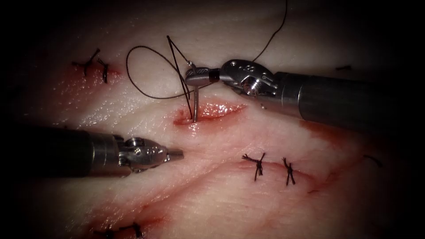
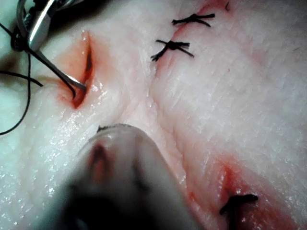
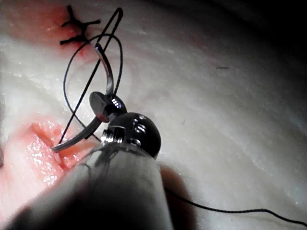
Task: Wound Closure
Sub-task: Throw the needle through the bottom of the wound with the right gripper.
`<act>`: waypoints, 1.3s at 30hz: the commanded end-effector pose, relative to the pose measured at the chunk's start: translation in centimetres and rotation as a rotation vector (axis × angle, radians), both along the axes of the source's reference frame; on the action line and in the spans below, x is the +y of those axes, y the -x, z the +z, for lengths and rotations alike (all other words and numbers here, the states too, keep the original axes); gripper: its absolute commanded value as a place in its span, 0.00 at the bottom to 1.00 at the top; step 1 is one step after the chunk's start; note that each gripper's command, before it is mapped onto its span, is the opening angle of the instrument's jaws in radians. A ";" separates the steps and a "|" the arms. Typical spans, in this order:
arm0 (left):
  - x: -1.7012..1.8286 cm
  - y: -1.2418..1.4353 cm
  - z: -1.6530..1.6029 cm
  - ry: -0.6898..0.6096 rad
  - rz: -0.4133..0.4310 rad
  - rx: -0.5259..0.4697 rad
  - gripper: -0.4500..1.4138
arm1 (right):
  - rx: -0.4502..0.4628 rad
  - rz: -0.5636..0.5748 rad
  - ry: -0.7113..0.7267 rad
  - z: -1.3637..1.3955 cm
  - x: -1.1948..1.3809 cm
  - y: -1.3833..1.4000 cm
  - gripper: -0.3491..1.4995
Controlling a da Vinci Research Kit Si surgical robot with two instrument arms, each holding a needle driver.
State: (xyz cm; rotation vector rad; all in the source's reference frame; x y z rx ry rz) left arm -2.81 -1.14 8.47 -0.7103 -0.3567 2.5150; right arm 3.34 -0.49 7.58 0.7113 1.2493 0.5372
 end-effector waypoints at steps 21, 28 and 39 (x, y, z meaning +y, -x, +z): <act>0.01 0.06 0.05 -0.003 0.002 0.003 0.23 | -0.002 -0.031 -0.348 -0.11 -0.18 -0.14 0.00; 0.01 0.05 0.05 -0.003 0.004 0.002 0.23 | 0.020 -0.045 -0.501 -0.18 -0.34 -0.16 0.00; 0.02 0.02 0.03 -0.008 0.002 0.001 0.24 | 0.040 -0.114 -0.640 -0.33 -0.65 -0.20 0.00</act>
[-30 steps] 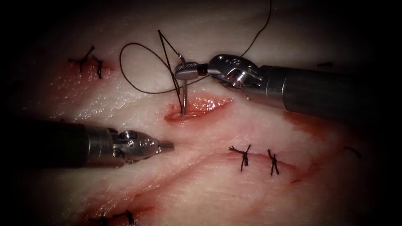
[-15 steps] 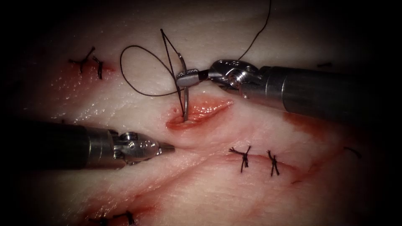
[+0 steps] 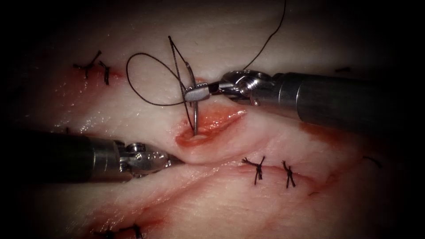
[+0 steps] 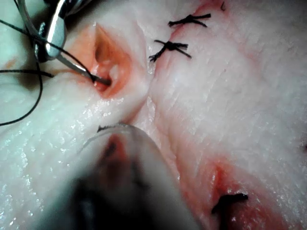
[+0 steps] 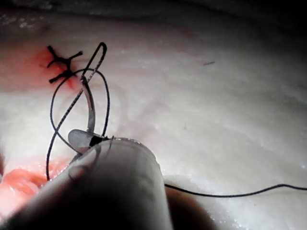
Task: Wound Closure
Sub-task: Throw the needle through the bottom of the wound with the right gripper.
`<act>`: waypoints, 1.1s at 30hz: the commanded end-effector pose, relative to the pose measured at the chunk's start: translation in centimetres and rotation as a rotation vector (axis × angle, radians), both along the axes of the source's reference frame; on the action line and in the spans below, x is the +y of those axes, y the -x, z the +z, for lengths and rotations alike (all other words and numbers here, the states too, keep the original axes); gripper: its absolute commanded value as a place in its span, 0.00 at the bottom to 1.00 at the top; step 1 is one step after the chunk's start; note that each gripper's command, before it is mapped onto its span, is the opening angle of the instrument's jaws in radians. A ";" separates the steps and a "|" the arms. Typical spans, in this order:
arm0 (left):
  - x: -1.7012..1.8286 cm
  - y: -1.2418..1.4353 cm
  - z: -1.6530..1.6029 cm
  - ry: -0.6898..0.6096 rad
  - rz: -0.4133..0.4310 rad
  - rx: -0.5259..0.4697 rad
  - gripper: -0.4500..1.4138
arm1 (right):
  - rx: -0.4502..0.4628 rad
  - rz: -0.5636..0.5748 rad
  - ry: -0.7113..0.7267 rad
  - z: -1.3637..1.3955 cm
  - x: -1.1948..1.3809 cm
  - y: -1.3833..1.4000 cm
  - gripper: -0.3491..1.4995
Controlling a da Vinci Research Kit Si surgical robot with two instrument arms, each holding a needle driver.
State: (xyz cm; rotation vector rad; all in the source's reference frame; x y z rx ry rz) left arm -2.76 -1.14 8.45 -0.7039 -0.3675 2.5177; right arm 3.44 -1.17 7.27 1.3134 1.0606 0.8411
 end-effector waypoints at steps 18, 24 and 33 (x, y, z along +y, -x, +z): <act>0.02 0.02 0.05 -0.009 -0.007 0.000 0.26 | -0.028 -0.035 -0.322 -0.17 -0.78 -0.13 0.00; 0.02 0.02 0.05 -0.012 -0.011 0.001 0.26 | -0.014 -0.026 -0.356 -0.26 -1.00 -0.23 0.00; 0.02 0.01 0.05 -0.012 -0.009 0.003 0.26 | -0.078 0.005 -0.437 -0.38 -1.26 -0.29 0.00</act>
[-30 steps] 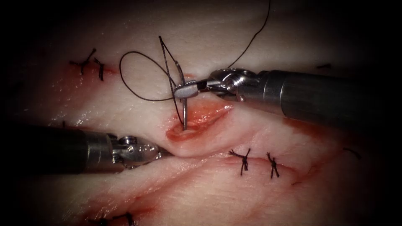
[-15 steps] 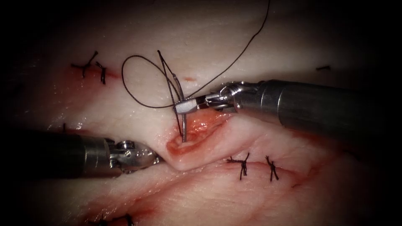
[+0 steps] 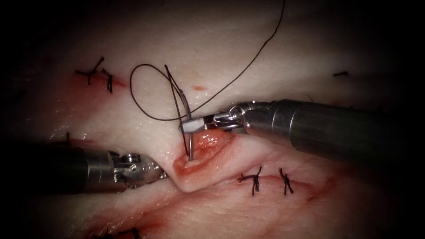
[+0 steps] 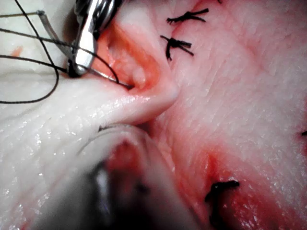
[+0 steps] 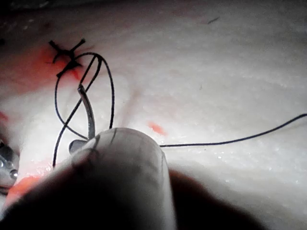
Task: Wound Closure
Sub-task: Throw the needle through the bottom of the wound with the right gripper.
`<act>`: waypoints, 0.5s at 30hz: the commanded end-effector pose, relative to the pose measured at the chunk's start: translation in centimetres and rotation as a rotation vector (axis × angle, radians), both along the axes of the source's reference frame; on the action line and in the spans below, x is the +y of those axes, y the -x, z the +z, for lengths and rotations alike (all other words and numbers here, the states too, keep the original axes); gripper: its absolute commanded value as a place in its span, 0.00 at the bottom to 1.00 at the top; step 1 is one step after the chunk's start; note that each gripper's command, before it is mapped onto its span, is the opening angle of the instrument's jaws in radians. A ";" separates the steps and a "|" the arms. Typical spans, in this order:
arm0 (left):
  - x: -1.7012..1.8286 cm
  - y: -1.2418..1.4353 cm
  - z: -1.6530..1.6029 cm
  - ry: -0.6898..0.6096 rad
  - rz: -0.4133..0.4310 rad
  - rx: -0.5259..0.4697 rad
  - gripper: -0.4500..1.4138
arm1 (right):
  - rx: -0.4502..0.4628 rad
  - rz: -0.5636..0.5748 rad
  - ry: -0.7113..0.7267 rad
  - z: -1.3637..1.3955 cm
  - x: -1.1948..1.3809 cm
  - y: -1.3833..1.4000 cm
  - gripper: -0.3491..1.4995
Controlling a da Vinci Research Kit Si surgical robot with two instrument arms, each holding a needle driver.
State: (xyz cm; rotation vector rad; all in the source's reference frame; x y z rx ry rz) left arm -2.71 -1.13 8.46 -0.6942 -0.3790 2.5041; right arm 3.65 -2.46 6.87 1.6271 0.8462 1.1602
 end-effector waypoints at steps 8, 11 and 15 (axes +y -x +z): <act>0.01 0.07 0.06 0.003 0.001 0.000 0.26 | -0.037 -0.023 -0.073 -0.05 -0.26 -0.12 0.00; 0.01 0.07 0.06 0.002 0.001 0.003 0.26 | -0.031 -0.033 -0.102 -0.10 -0.36 -0.15 0.00; 0.01 0.07 0.06 0.002 0.001 0.003 0.25 | -0.036 -0.049 -0.145 -0.09 -0.50 -0.15 0.00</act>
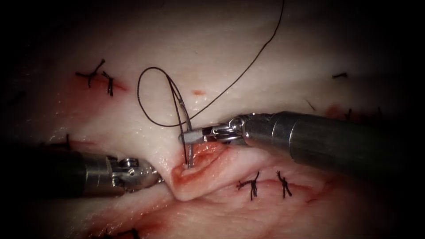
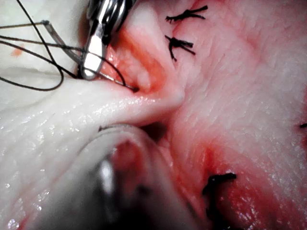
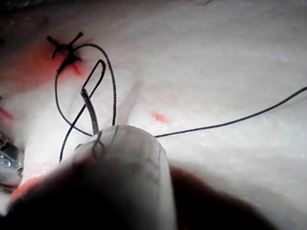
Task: Wound Closure
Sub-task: Throw the needle through the bottom of the wound with the right gripper.
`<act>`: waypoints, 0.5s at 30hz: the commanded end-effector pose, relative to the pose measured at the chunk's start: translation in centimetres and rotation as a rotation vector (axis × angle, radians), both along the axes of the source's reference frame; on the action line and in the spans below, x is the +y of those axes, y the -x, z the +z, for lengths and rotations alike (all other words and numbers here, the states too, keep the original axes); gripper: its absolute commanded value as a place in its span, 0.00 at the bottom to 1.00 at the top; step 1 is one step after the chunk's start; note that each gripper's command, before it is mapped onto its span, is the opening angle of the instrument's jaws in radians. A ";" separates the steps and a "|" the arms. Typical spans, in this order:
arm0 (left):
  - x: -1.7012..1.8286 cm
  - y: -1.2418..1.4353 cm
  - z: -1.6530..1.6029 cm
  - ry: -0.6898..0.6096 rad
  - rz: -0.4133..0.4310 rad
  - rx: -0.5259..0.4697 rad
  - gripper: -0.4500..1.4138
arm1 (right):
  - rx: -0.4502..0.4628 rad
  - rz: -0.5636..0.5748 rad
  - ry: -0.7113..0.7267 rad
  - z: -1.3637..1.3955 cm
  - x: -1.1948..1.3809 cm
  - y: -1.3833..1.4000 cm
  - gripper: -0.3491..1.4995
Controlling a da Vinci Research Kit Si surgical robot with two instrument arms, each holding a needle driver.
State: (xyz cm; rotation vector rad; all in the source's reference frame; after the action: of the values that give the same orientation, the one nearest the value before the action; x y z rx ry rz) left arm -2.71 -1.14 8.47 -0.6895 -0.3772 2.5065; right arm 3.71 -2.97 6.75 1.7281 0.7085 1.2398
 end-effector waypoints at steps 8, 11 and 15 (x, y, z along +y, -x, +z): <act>0.02 0.06 0.05 0.002 0.000 -0.001 0.25 | 0.044 -0.017 -0.081 -0.09 -0.18 -0.14 0.00; 0.02 0.06 0.05 0.002 0.000 -0.001 0.25 | 0.054 -0.027 -0.102 -0.15 -0.24 -0.16 0.00; 0.02 0.06 0.05 0.002 0.001 -0.002 0.26 | 0.066 -0.025 -0.129 -0.25 -0.28 -0.18 0.00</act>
State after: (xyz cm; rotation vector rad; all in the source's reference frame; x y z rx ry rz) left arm -2.70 -1.14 8.48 -0.6891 -0.3768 2.5079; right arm 3.80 -3.29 6.52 1.8856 0.6527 1.2422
